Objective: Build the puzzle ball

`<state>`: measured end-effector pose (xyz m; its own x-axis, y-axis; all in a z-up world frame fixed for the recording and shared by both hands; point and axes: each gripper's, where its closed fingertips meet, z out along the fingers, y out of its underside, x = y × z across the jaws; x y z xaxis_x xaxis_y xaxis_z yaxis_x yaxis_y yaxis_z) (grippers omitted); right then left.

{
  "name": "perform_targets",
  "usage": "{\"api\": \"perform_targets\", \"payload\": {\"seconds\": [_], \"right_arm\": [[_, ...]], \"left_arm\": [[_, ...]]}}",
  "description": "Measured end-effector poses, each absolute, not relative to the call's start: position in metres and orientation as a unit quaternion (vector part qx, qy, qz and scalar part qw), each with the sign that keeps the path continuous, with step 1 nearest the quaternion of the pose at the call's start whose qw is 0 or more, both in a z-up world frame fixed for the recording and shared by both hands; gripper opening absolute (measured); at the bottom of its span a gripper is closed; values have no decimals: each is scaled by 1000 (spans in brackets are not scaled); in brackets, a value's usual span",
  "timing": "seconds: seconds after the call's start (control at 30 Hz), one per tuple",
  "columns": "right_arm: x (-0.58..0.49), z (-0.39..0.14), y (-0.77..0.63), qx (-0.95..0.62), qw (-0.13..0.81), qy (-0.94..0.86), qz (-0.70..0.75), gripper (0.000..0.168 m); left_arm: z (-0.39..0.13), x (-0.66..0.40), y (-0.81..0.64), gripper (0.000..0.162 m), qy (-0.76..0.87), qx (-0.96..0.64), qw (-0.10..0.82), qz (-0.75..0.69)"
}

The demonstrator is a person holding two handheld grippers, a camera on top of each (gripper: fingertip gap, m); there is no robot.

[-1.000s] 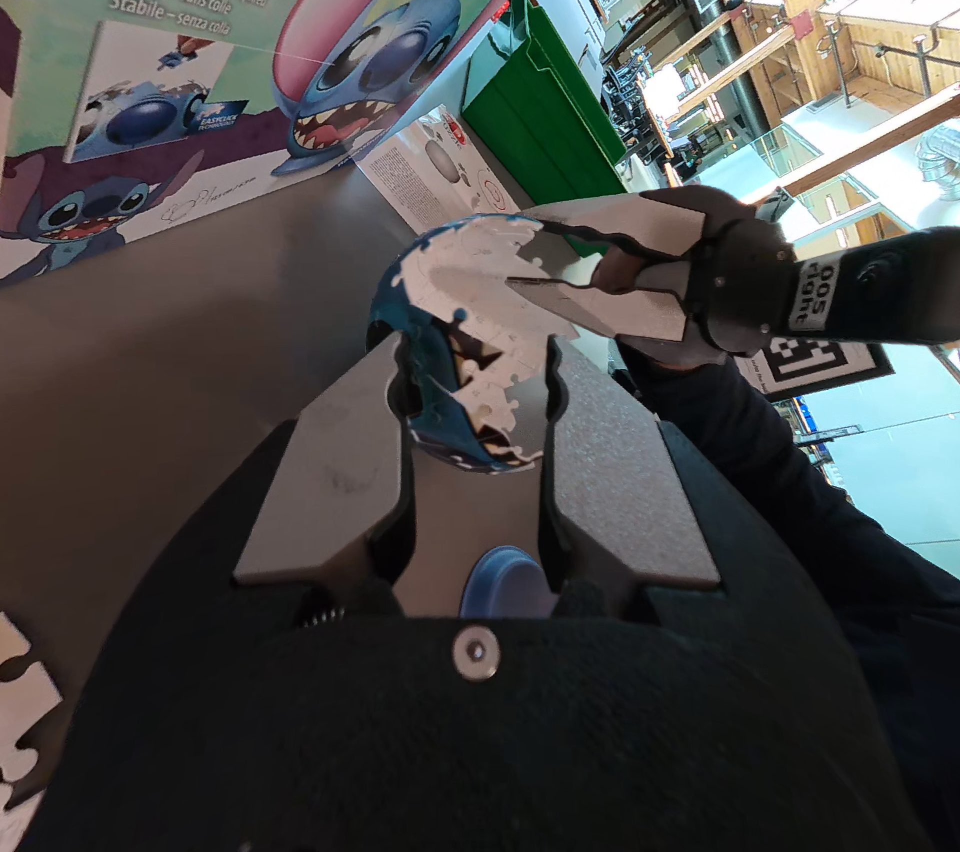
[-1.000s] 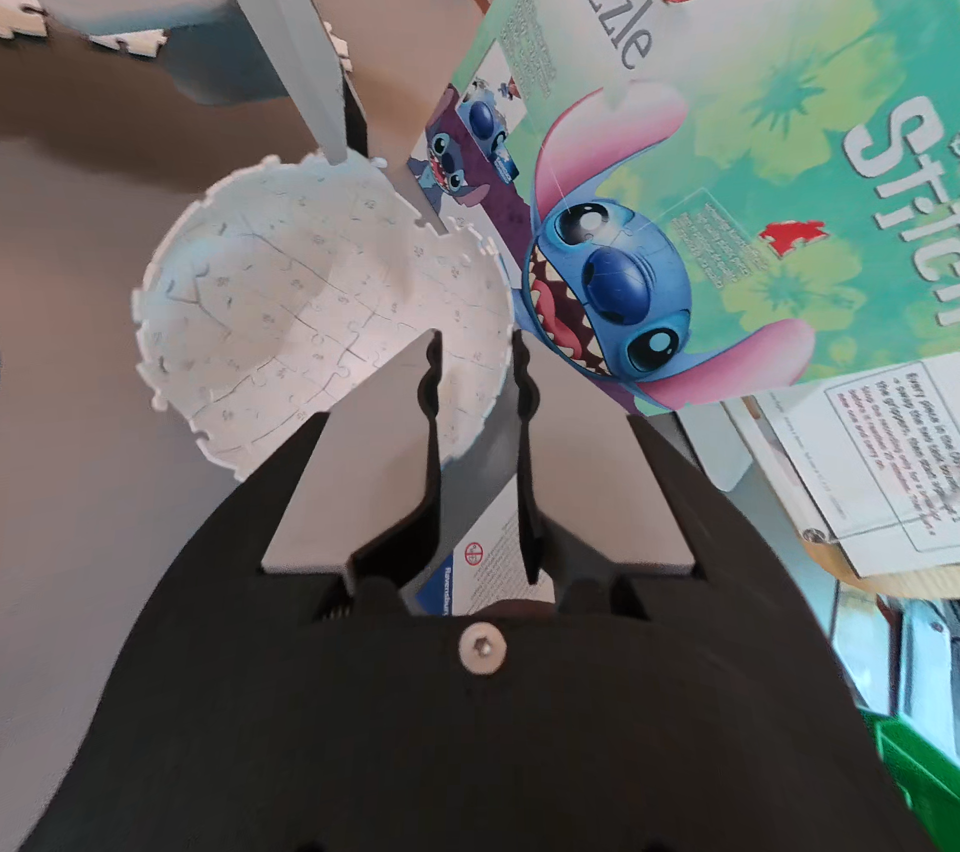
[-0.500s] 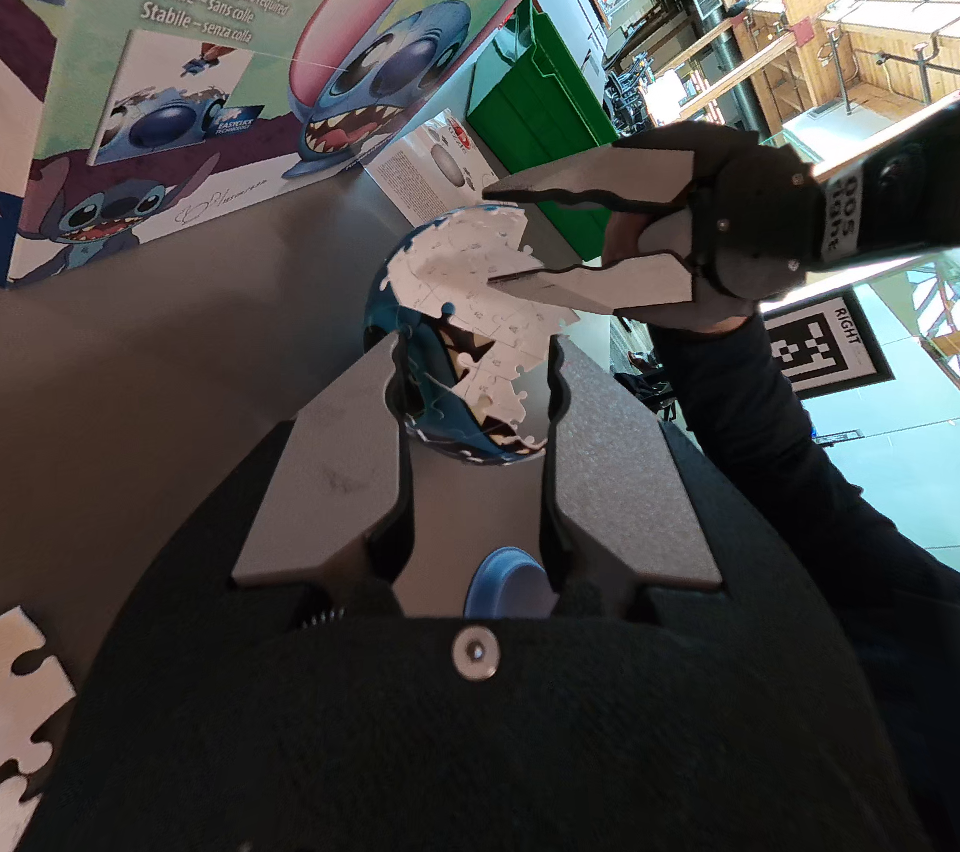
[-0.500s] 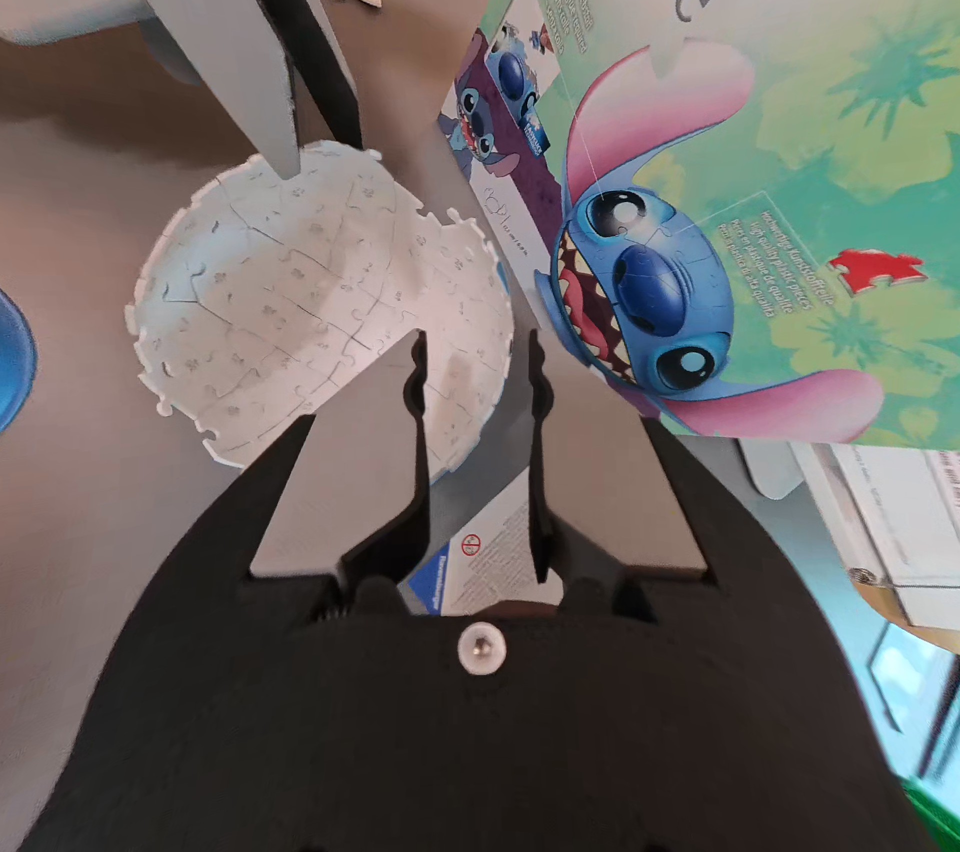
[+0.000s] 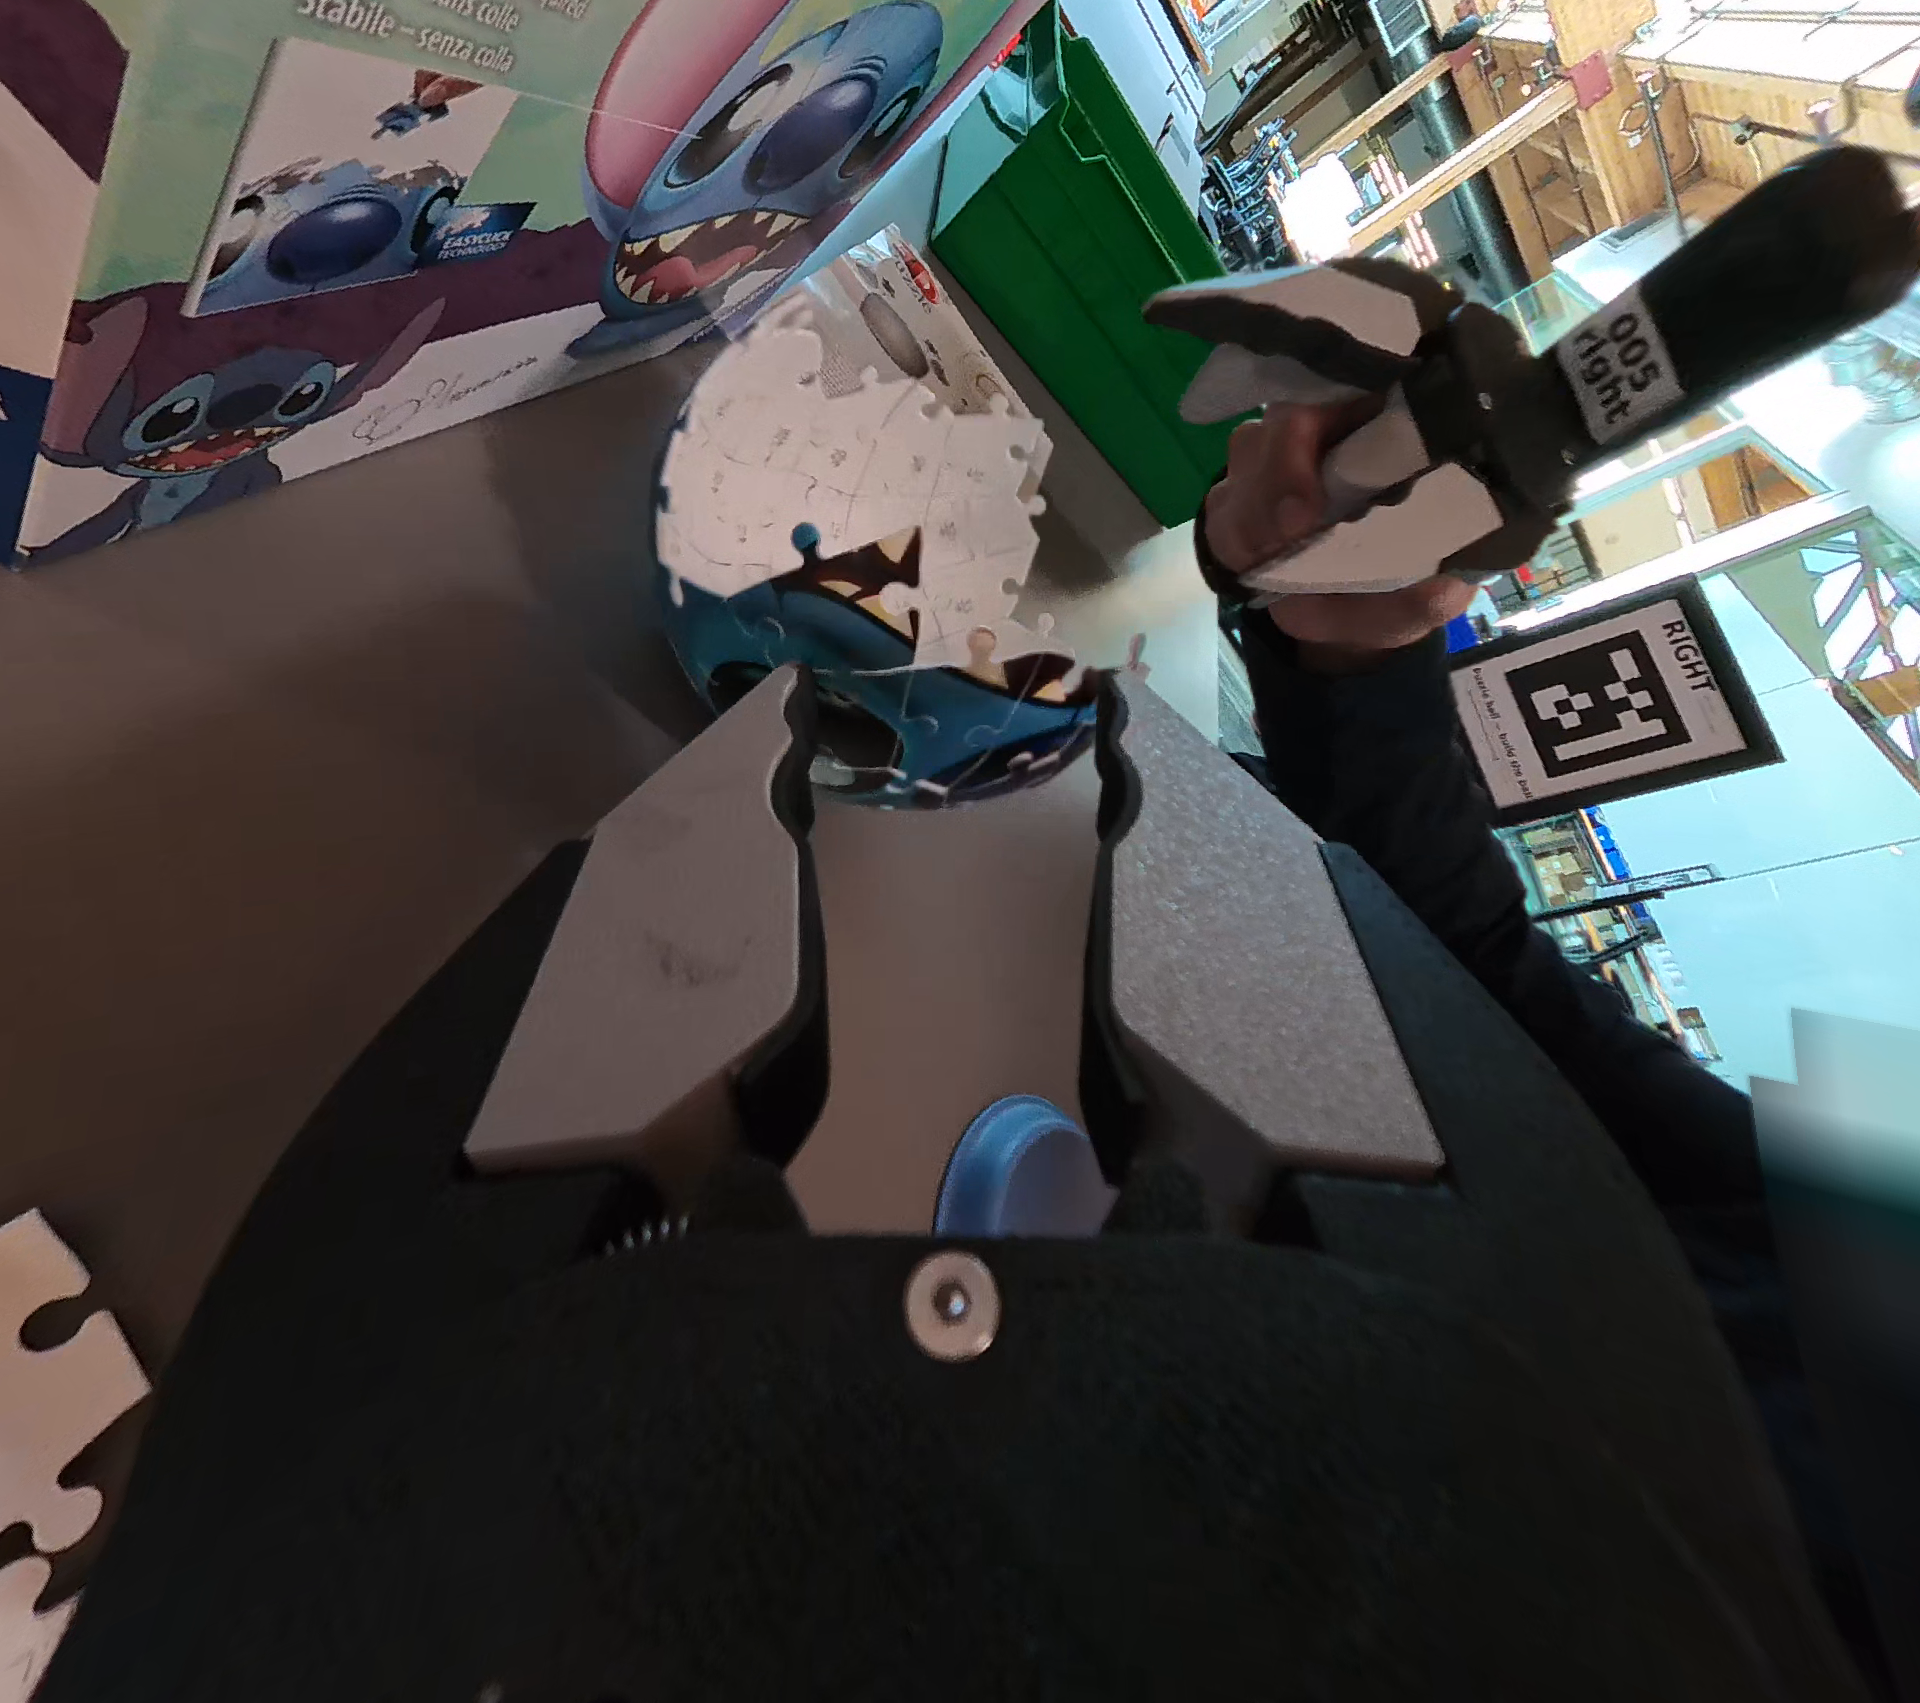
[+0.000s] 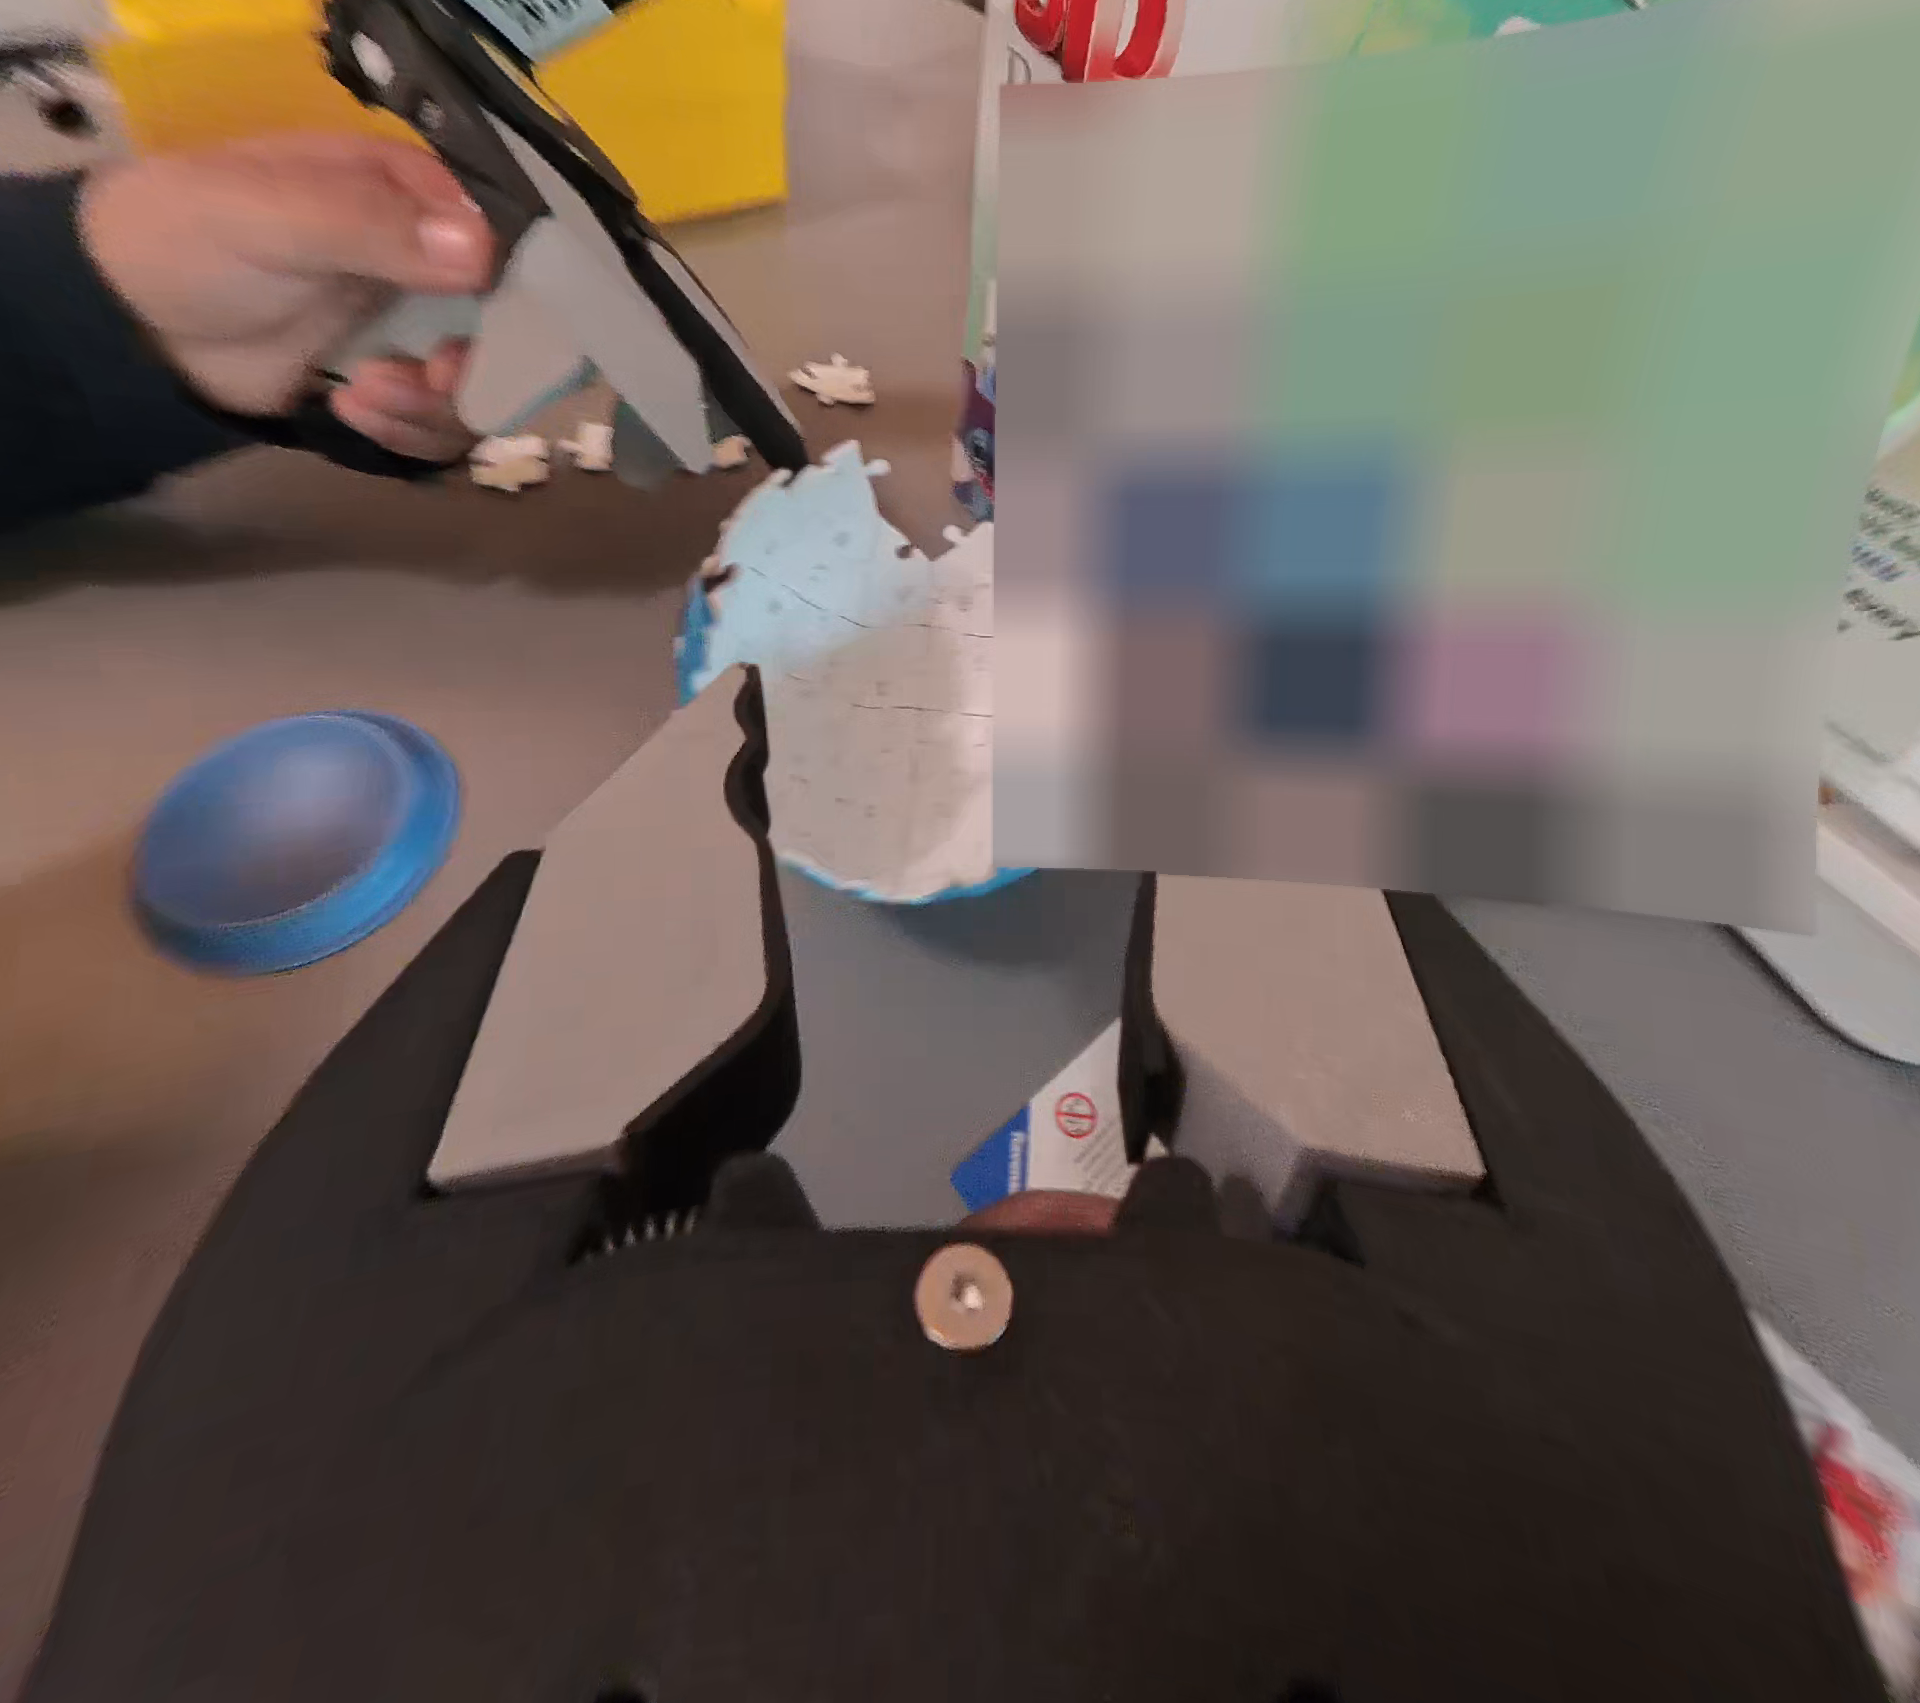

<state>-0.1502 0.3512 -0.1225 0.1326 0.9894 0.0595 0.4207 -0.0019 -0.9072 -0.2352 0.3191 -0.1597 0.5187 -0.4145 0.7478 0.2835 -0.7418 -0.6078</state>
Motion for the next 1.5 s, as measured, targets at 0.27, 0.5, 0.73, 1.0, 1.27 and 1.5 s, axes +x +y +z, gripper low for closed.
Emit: {"api": "perform_targets", "payload": {"seconds": [0.27, 0.5, 0.73, 1.0, 1.27, 1.5], "right_arm": [[-119, -145, 367, -626, 398, -504, 443, 71], [-121, -167, 365, -606, 378, -522, 467, 75], [-138, -172, 350, -569, 335, -559, 501, 78], [-145, -184, 351, -578, 315, -568, 494, 79], [-141, -185, 326, -553, 297, -600, 496, 75], [-139, -187, 310, -539, 288, -619, 493, 75]], "left_arm": [[-163, -234, 316, 53, 44, -796, 351, -490], [-145, -250, 291, 58, 68, -798, 372, -470], [-158, -252, 253, 58, 104, -819, 368, -428], [-179, -249, 249, 58, 102, -830, 339, -431], [-193, -245, 248, 58, 105, -842, 319, -421], [-193, -252, 251, 59, 96, -843, 326, -418]]}}
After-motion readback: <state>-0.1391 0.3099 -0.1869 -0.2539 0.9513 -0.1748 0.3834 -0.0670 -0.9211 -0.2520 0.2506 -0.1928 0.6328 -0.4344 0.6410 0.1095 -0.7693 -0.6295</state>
